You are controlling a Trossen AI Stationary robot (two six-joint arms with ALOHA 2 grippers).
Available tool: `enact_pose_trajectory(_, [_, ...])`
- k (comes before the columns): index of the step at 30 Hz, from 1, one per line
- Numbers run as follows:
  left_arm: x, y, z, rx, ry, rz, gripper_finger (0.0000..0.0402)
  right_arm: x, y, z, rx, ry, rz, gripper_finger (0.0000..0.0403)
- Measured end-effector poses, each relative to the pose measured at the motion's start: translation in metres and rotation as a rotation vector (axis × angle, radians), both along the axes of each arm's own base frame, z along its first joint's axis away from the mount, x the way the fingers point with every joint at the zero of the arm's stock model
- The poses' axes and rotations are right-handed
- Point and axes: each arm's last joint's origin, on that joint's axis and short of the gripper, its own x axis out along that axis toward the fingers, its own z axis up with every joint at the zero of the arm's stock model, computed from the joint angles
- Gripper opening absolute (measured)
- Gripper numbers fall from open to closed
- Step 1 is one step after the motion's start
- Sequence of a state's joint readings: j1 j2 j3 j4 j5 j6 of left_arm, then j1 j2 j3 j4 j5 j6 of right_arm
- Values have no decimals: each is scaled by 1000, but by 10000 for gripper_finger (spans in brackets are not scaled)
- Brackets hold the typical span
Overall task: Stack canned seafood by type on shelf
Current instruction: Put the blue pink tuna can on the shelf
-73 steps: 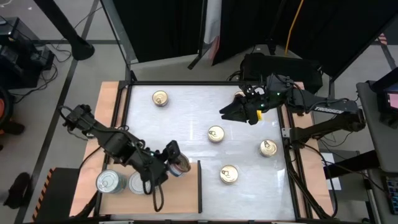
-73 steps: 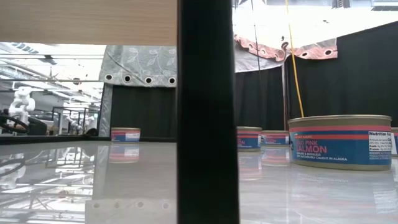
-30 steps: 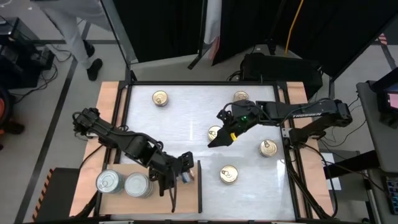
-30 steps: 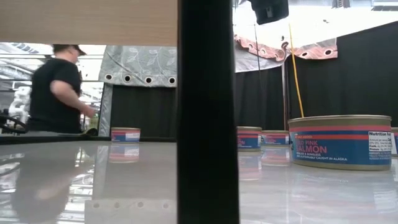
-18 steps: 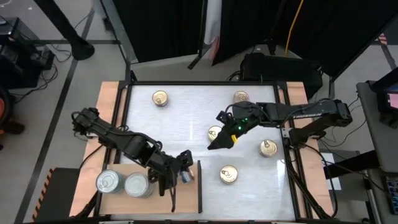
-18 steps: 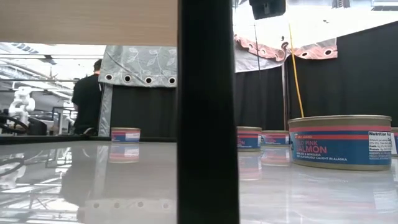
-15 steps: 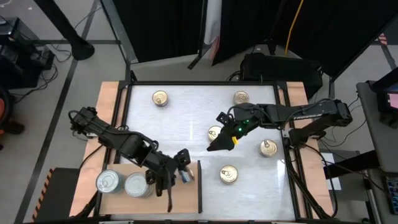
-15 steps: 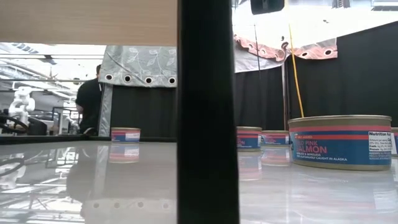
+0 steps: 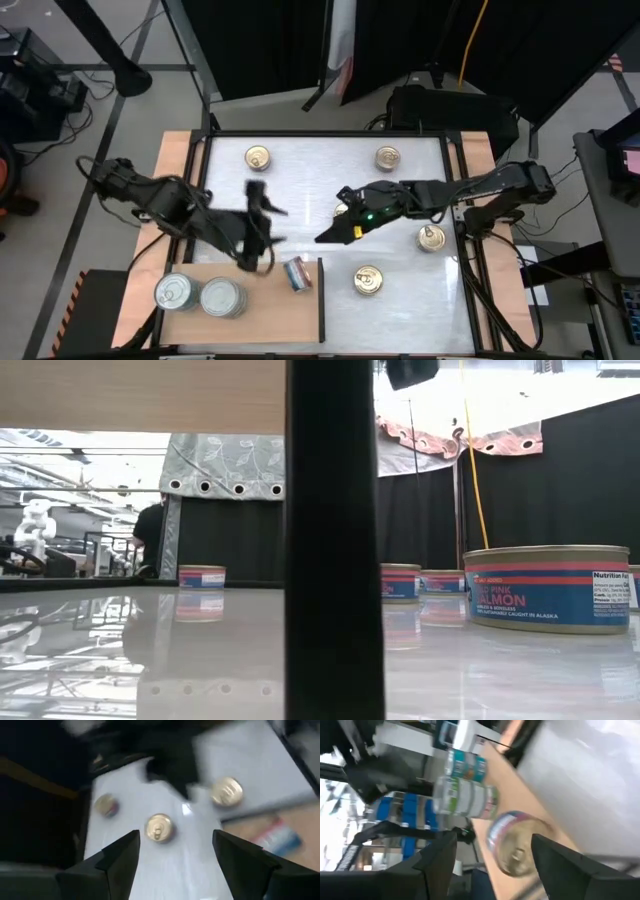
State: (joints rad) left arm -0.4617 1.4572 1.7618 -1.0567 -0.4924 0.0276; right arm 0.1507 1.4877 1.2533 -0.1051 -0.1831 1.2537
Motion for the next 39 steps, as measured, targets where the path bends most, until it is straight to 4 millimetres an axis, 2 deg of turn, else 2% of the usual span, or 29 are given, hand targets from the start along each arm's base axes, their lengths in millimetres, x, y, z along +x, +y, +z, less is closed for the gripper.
enact_pose_trajectory(5, [-11, 12, 5, -194, -37, 222, 257, 22, 7, -20, 2, -3, -10, 226])
enact_pose_trajectory(9, [-10, 11, -17, -267, 149, 295, 257, 37, 8, -46, -39, 46, 2, 201])
enact_pose_trajectory(12, [-1, 4, -35, -313, 273, 287, 257, 46, 11, -53, -23, 16, 51, 183])
enact_pose_trajectory(19, [22, -10, -61, -344, 367, 252, 257, 49, 22, -55, -16, -23, 95, 144])
enact_pose_trajectory(26, [27, -14, -66, -376, 402, 224, 257, 46, 33, -55, -37, -33, 135, 109])
enact_pose_trajectory(32, [28, -15, -67, -395, 389, 213, 257, 47, 33, -53, -55, -59, 139, 85])
enact_pose_trajectory(35, [32, -18, -71, -439, 392, 161, 245, 47, 33, -53, -60, -66, 142, 76])
enact_pose_trajectory(39, [35, -21, -76, -474, 405, 125, 202, 47, 33, -53, -76, -72, 150, 64])
